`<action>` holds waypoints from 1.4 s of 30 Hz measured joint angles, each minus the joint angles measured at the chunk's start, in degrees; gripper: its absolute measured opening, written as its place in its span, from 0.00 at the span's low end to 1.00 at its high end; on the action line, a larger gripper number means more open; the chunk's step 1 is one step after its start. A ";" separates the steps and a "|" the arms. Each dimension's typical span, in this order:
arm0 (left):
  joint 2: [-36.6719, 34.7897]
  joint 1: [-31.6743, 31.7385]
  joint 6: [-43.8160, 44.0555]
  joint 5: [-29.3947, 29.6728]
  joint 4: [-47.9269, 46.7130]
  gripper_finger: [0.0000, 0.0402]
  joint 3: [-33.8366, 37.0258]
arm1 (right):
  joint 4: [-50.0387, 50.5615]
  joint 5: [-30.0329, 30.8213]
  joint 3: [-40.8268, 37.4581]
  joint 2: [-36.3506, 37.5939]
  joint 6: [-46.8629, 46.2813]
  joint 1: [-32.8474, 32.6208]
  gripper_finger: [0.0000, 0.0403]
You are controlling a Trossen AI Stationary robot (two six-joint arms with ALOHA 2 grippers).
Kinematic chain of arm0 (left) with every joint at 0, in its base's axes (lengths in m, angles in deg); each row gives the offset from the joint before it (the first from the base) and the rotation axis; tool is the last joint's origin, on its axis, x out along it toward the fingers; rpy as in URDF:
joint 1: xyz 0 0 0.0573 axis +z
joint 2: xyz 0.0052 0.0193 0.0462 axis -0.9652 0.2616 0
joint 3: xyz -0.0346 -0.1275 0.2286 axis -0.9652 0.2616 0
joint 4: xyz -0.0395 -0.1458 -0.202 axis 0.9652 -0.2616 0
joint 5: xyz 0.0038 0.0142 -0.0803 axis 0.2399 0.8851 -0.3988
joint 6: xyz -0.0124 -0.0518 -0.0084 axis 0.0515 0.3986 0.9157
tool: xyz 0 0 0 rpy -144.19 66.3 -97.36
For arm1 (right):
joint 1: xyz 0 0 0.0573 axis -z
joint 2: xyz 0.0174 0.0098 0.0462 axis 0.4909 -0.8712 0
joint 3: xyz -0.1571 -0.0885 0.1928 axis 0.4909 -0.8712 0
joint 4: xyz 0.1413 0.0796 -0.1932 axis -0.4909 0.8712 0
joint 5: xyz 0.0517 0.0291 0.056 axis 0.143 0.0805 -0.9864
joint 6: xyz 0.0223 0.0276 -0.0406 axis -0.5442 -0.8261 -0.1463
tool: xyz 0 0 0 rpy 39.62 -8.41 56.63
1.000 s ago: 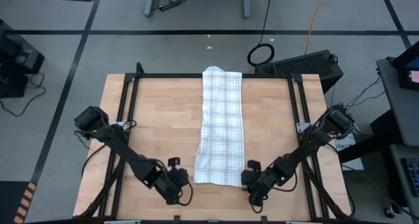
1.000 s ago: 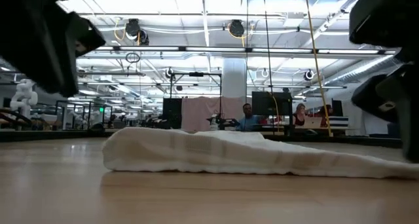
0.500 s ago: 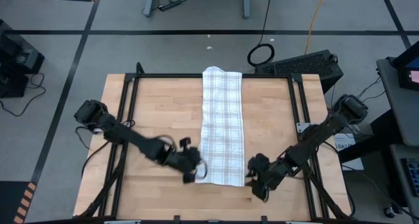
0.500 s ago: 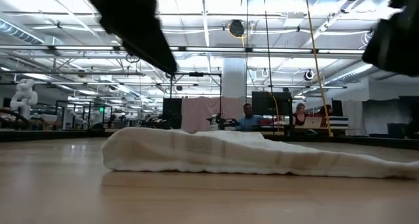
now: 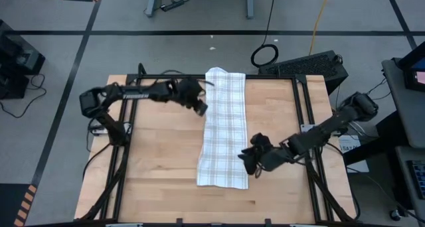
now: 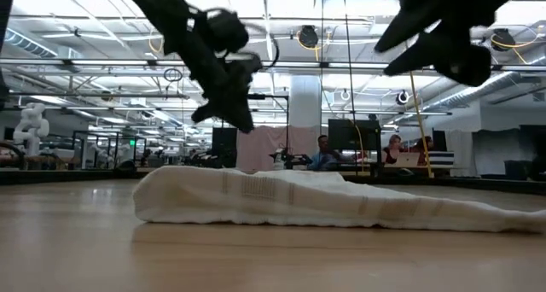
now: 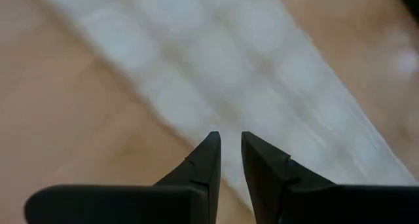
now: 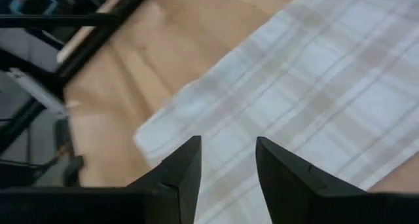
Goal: Roll towel into tight, uniform cylinder
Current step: Roll the white towel
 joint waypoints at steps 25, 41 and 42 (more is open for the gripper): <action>13.12 11.39 0.14 -10.82 3.65 0.48 0.01 | -31.18 -6.66 0.07 -15.59 -6.48 10.97 0.21; 17.60 5.48 9.88 -7.65 9.63 0.45 -0.15 | -47.72 -6.77 0.02 -26.37 -13.99 10.61 0.09; 18.19 5.51 9.17 -8.32 10.01 0.43 -0.19 | -46.61 -6.80 0.02 -26.38 -13.98 10.61 0.09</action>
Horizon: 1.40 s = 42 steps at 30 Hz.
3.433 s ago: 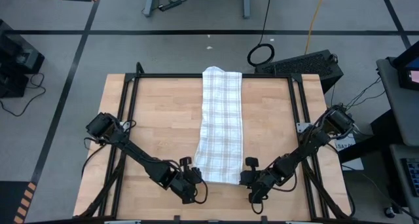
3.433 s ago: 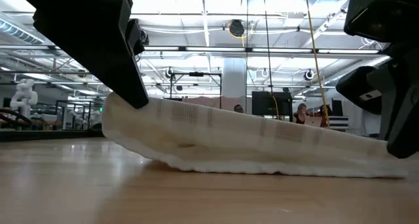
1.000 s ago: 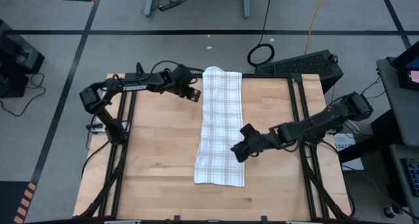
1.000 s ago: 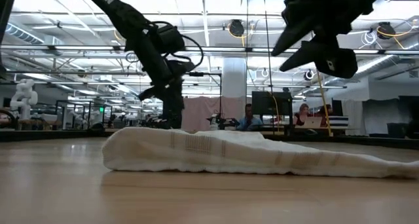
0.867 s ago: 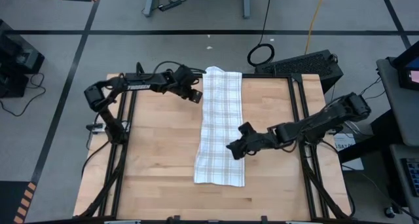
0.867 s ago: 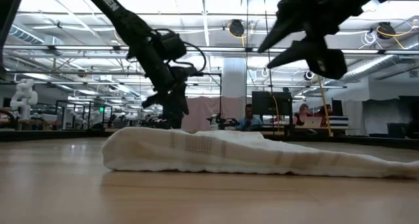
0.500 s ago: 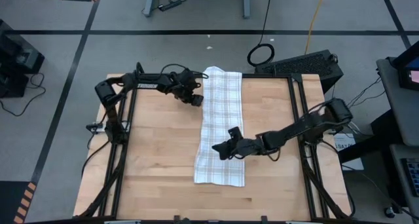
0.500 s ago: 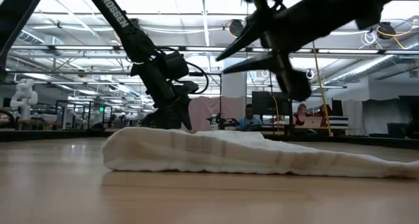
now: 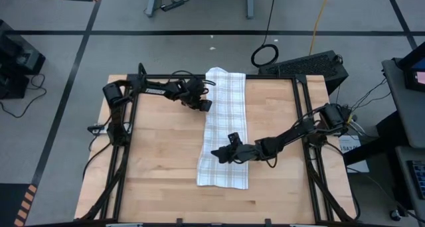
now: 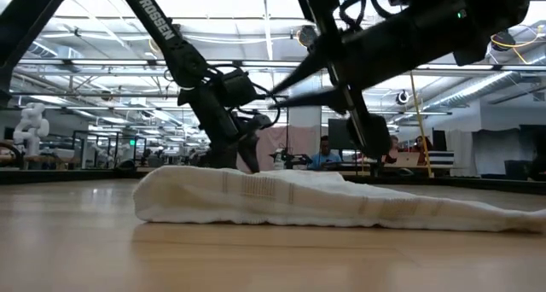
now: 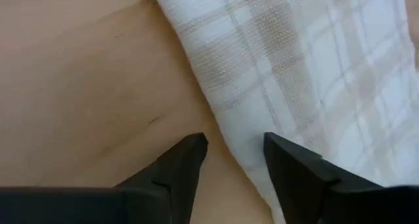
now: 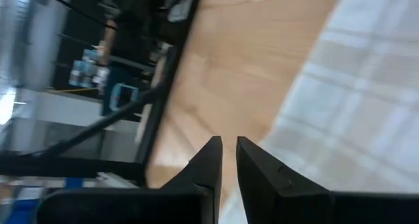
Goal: Roll towel into tight, uniform cylinder
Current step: Roll the white towel
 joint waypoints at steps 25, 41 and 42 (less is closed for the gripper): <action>-4.82 0.05 -5.37 1.49 1.71 0.00 -2.42 | 24.02 -7.45 -0.02 -1.76 -8.98 0.94 0.09; -7.23 4.43 -14.21 7.81 -7.83 0.20 -2.43 | 21.44 -10.62 0.16 -4.46 -9.41 0.94 0.09; -7.61 4.78 -14.17 7.22 -7.70 0.24 -2.43 | 21.45 -10.65 0.11 -4.48 -9.43 0.94 0.09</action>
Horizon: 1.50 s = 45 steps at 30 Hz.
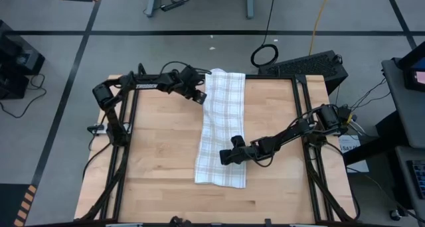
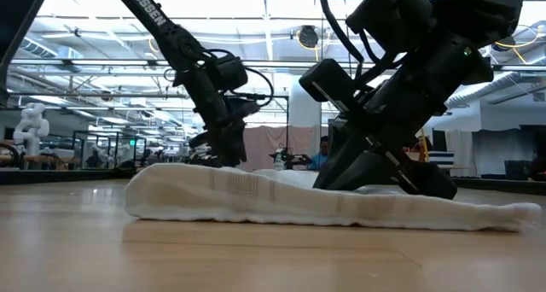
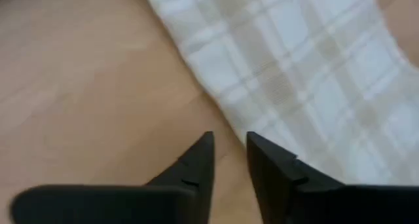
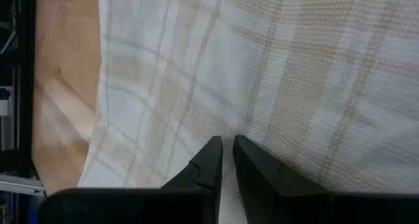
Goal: Roll towel into tight, uniform cylinder
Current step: Roll the white towel
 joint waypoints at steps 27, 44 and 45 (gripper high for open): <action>-8.40 -8.82 -25.79 -22.64 -10.09 0.44 2.05 | 9.70 1.31 -0.17 14.04 10.74 1.20 0.09; -8.40 -39.93 -12.45 -7.86 2.32 0.44 9.84 | 19.27 -7.49 -0.20 11.47 13.41 1.22 0.09; -8.40 -40.84 -10.48 -5.92 3.46 0.44 9.84 | 19.11 -8.38 -0.20 12.19 14.31 1.21 0.09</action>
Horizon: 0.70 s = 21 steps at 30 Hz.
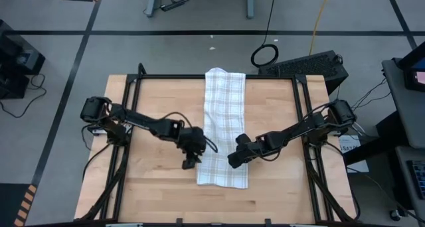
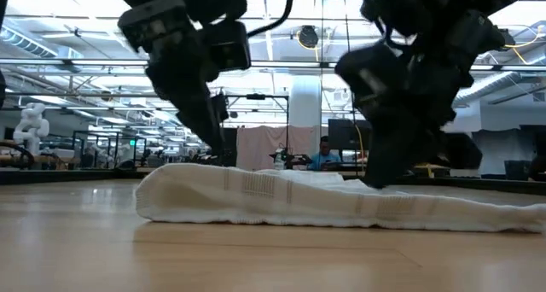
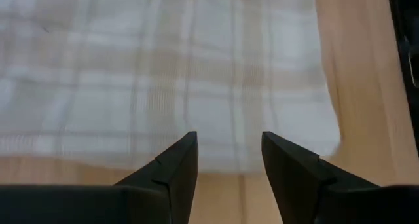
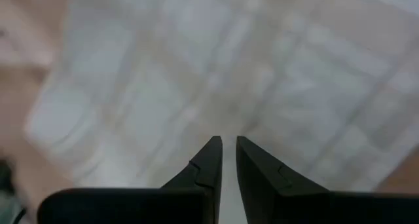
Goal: Roll towel into tight, uniform cylinder
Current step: Roll the white towel
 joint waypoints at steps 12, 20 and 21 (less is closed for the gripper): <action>8.57 -8.06 20.07 9.92 10.97 0.44 0.00 | -0.30 -0.18 0.07 7.68 22.70 -1.47 0.09; 11.01 -12.33 28.53 17.66 15.53 0.44 -0.05 | -2.74 -0.36 -1.71 3.30 26.82 -6.32 0.09; 11.01 -12.47 29.52 18.13 15.49 0.44 -0.10 | -2.57 -0.44 -1.94 2.90 26.74 -6.69 0.09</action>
